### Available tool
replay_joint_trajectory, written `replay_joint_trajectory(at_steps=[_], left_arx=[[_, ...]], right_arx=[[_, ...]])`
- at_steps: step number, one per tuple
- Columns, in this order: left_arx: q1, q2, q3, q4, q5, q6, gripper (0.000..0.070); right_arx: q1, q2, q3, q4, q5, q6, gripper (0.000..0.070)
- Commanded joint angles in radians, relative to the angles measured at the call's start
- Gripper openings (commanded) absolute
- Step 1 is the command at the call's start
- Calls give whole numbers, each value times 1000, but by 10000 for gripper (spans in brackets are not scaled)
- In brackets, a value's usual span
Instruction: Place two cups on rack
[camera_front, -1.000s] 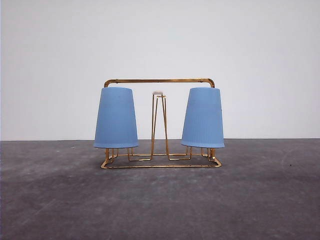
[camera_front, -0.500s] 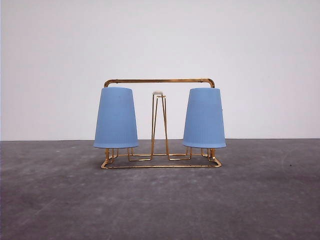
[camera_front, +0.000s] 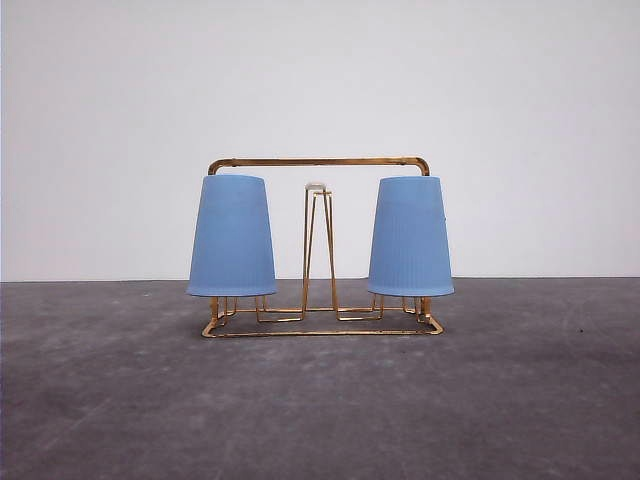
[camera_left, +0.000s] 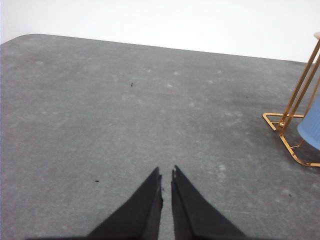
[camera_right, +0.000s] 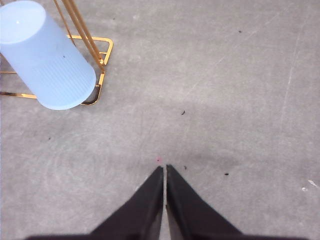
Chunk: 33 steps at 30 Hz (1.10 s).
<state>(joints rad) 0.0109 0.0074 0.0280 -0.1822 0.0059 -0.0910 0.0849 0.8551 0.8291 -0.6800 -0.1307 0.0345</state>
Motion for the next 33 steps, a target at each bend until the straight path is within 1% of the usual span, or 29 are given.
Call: replay_joint_trajectory(at_steps=[1, 9, 12, 15, 18, 21, 24, 28, 33], left_arx=[[0, 0, -16, -5, 0, 0, 15], [0, 0, -16, -5, 0, 0, 15], [0, 0, -16, -5, 0, 0, 15], [0, 0, -16, -5, 0, 0, 15], [0, 0, -16, -5, 0, 0, 15], [0, 0, -16, -5, 0, 0, 15], [0, 0, -16, -5, 0, 0, 15], [0, 0, -16, -5, 0, 0, 15], [0, 0, -16, -5, 0, 0, 15]], right_arx=[[3, 6, 12, 7, 0, 14, 3], [4, 4, 12, 11, 2, 6, 3], [1, -24, 6, 45, 11, -40, 3], [-6, -94, -47, 111, 12, -76, 3], [-19, -206, -175, 237, 22, -85, 3], [-34, -353, -356, 368, 32, -87, 3], [-37, -495, -520, 447, 31, -87, 3], [-37, -656, -676, 470, 32, -90, 3], [-42, -812, -782, 470, 29, -91, 3]])
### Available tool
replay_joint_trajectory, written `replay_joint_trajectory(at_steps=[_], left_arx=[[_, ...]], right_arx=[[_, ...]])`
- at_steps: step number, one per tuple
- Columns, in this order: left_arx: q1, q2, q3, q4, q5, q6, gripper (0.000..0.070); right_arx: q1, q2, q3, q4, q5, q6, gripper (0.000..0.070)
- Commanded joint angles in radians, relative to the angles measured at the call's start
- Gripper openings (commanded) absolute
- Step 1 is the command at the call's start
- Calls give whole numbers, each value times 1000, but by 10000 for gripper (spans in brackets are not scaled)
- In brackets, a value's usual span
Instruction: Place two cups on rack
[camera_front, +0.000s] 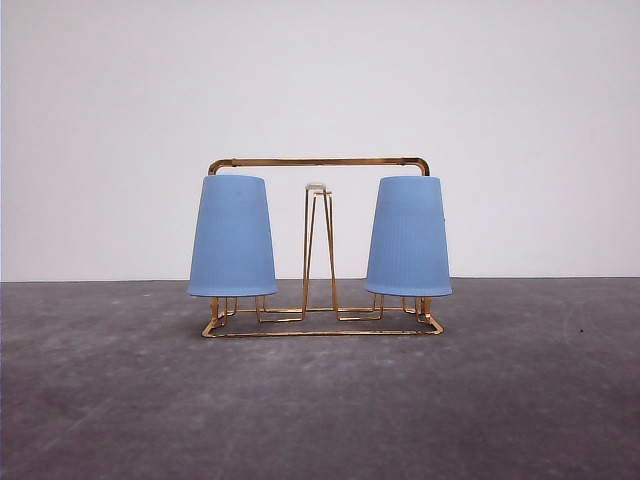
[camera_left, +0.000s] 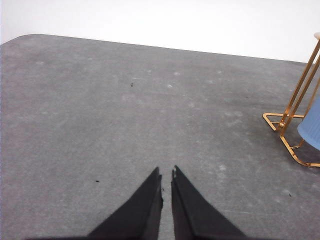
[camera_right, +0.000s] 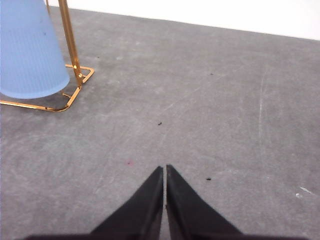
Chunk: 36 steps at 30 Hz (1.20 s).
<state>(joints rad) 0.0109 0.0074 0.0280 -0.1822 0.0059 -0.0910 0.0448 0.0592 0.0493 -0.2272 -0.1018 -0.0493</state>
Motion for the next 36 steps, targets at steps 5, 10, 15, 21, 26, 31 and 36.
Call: replay_joint_trajectory(at_steps=[5, 10, 15, 21, 26, 31, 36], left_arx=[[0, 0, -16, -5, 0, 0, 15], [0, -1, -16, -4, 0, 0, 15], [0, -1, -16, -5, 0, 0, 15], [0, -1, -16, -5, 0, 0, 15], [0, -1, -16, -5, 0, 0, 15], [0, -1, -16, -5, 0, 0, 15], [0, -1, -16, -5, 0, 0, 15]], right_arx=[[-3, -56, -37, 68, 2, -14, 3], [-1, -56, -37, 65, 2, -15, 3], [-2, -56, -37, 72, -1, -15, 3], [-2, -56, -37, 72, -2, -15, 3], [-2, -56, -37, 72, -1, -15, 3], [-2, -56, -37, 72, -1, -15, 3], [-2, -56, -37, 72, -2, -15, 3]])
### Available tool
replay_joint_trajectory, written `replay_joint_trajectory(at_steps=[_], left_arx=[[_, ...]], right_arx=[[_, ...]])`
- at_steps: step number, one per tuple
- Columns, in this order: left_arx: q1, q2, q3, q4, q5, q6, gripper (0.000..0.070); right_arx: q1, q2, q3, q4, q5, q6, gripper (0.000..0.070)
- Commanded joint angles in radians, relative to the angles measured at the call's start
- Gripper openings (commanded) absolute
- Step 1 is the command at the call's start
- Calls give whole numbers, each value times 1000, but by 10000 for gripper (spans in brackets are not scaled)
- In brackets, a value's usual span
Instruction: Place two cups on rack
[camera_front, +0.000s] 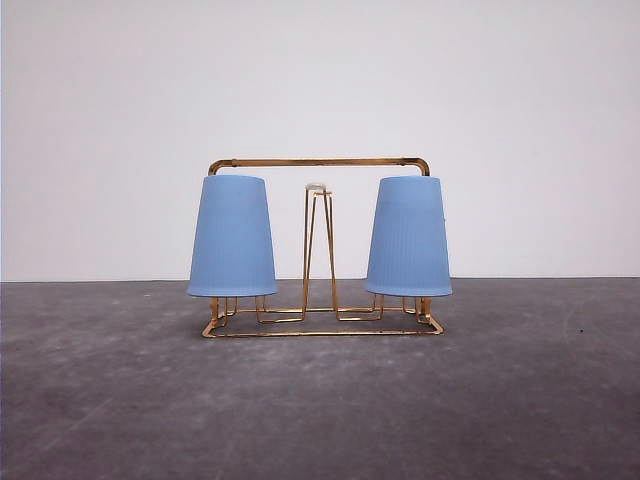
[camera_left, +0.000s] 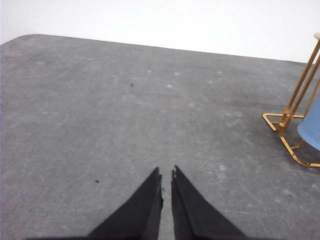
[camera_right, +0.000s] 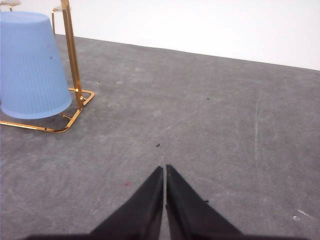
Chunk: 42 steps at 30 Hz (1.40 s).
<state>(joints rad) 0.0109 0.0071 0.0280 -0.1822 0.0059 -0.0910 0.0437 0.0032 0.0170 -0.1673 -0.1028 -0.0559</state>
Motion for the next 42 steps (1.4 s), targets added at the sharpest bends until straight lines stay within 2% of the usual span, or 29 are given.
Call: replay_joint_trajectory(at_steps=[1, 18, 27, 42], left_arx=[[0, 0, -16, -5, 0, 0, 15], [0, 0, -16, -5, 0, 0, 15], [0, 0, -16, -5, 0, 0, 15], [0, 0, -16, -5, 0, 0, 15]], right_arx=[[-1, 0, -5, 13, 0, -8, 3], [-1, 0, -5, -3, 4, -8, 3], [-1, 0, -5, -6, 127, -8, 3], [-1, 0, -5, 10, 130, -8, 3]])
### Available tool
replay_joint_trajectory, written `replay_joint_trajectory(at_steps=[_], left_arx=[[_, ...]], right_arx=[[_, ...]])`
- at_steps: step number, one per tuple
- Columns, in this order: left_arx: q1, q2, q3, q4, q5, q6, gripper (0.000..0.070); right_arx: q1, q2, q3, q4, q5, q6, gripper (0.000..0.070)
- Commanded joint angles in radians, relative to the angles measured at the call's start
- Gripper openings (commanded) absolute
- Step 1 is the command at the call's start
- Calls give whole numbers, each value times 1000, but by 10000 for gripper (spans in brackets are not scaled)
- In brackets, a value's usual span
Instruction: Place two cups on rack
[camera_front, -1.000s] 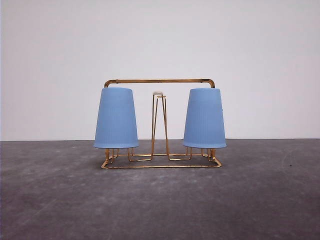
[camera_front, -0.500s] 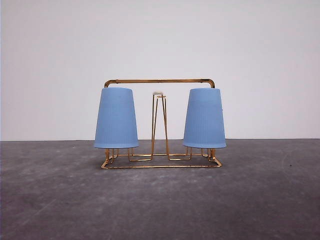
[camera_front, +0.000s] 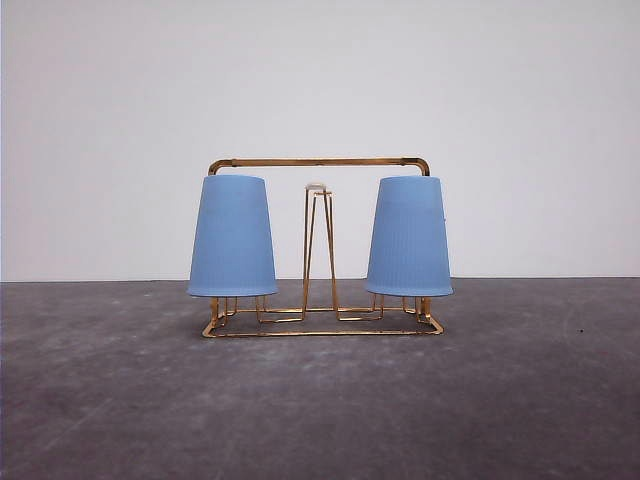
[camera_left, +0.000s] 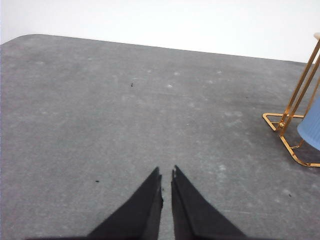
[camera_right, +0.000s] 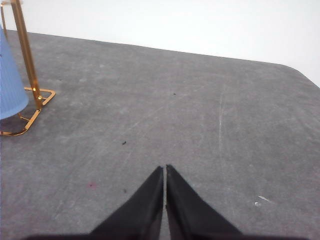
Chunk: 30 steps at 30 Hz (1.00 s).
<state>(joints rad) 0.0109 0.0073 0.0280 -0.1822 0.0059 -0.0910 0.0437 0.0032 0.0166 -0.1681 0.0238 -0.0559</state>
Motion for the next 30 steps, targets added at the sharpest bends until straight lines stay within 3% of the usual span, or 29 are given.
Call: replay_joint_trajectory(at_steps=[1, 30], left_arx=[[0, -1, -16, -5, 0, 0, 15], [0, -4, -16, -5, 0, 0, 15]], right_arx=[[-1, 0, -4, 11, 3, -8, 3], [-1, 0, -4, 11, 3, -8, 3]])
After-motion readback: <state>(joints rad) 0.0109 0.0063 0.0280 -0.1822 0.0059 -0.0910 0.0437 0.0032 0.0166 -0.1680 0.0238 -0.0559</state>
